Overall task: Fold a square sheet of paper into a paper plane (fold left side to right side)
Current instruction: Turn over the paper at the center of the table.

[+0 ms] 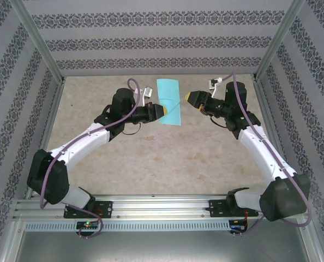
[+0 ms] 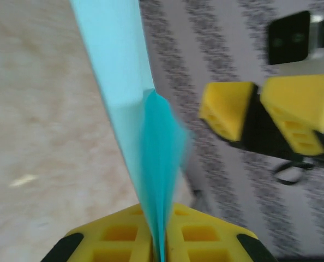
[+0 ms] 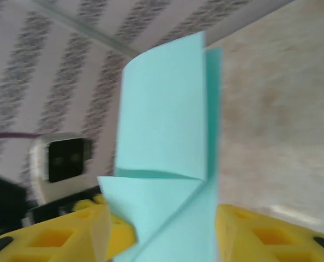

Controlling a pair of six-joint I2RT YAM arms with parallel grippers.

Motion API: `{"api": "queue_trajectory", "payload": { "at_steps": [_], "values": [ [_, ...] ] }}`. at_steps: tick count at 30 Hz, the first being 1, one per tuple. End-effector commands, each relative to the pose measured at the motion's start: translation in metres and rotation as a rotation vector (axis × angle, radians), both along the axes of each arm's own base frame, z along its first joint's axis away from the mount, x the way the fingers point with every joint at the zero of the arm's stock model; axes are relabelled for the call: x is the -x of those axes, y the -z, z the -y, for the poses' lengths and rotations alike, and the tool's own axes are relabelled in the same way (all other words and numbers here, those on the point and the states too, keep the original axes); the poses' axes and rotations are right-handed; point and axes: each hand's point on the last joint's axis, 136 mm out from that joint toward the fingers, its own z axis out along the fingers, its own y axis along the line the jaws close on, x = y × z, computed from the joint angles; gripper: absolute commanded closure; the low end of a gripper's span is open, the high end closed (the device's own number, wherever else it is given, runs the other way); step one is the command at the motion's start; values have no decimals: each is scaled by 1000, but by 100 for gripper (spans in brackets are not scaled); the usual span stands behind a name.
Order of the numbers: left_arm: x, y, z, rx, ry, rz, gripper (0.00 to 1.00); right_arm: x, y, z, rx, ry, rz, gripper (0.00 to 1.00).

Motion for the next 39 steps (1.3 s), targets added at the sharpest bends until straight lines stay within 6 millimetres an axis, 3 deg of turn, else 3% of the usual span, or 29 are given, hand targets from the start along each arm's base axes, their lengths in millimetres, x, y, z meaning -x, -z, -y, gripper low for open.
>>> {"api": "queue_trajectory", "payload": {
  "at_steps": [1, 5, 8, 11, 14, 22, 29, 34, 39],
  "values": [
    [17, 60, -46, -550, -75, 31, 89, 12, 49, 52, 321, 157, -116, 41],
    [26, 95, -82, -986, -134, -14, 90, 21, 83, 92, 452, 297, -208, 34],
    [30, 103, -103, -1278, -187, -44, 91, 27, 94, 111, 490, 378, -219, 27],
    [30, 108, -105, -1454, -211, -46, 91, 32, 99, 125, 515, 435, -226, 20],
    [27, 118, -93, -1523, -200, -48, 91, 36, 101, 132, 527, 455, -234, 16],
    [28, 166, -45, -1581, -75, -113, 82, 46, 101, 145, 555, 491, -243, 14],
    [35, 198, 6, -1451, 72, -183, 69, 51, 107, 145, 547, 487, -261, 13],
    [36, 188, 34, -1295, 125, -168, 55, 52, 114, 140, 526, 456, -273, 13],
    [34, 155, 48, -1124, 139, -126, 39, 46, 116, 122, 458, 379, -254, 12]
  ]
}}
